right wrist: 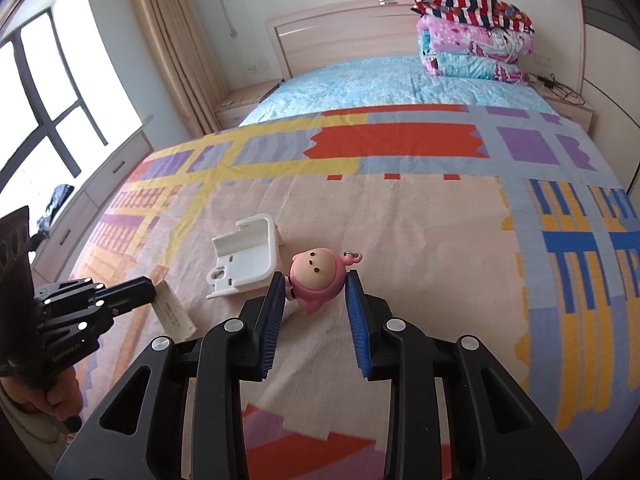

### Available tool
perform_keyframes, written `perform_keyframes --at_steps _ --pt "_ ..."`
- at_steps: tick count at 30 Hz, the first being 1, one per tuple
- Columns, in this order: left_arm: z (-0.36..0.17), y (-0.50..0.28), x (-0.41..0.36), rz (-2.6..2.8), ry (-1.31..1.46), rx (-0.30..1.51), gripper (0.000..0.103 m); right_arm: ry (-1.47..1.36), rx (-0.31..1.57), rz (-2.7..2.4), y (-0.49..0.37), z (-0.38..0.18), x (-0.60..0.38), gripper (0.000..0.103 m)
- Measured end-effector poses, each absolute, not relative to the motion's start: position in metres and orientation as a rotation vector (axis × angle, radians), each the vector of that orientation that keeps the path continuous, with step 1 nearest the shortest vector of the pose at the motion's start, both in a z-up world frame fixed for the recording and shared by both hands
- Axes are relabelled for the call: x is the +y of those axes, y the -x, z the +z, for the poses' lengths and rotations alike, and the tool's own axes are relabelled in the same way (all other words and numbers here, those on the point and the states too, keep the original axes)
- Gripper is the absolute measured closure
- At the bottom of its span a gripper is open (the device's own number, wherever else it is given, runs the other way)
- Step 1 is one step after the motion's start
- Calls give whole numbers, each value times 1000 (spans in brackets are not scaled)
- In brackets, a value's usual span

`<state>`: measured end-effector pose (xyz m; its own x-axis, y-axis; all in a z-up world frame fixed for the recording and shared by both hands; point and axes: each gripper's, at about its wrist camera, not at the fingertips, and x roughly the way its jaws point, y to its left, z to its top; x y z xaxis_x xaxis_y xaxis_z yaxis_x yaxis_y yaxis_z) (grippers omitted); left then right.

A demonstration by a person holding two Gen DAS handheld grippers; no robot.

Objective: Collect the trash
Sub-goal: 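Grasp the printed paper card with the left tool while the right tool grasps the pink doll keychain, then lower both tools into the bin and open them to drop card and doll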

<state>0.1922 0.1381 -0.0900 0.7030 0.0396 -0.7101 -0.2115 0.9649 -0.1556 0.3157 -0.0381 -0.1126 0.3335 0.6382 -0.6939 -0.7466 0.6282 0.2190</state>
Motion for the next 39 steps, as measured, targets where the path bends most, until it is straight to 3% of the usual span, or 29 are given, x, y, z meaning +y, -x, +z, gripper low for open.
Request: perform_keyframes --at_steps 18,39 --pt "-53 -129 108 153 188 729 100 199 758 963 -249 -89 -74 72" --pt "-65 -53 39 78 151 747 100 234 781 1062 -164 -99 -126 72"
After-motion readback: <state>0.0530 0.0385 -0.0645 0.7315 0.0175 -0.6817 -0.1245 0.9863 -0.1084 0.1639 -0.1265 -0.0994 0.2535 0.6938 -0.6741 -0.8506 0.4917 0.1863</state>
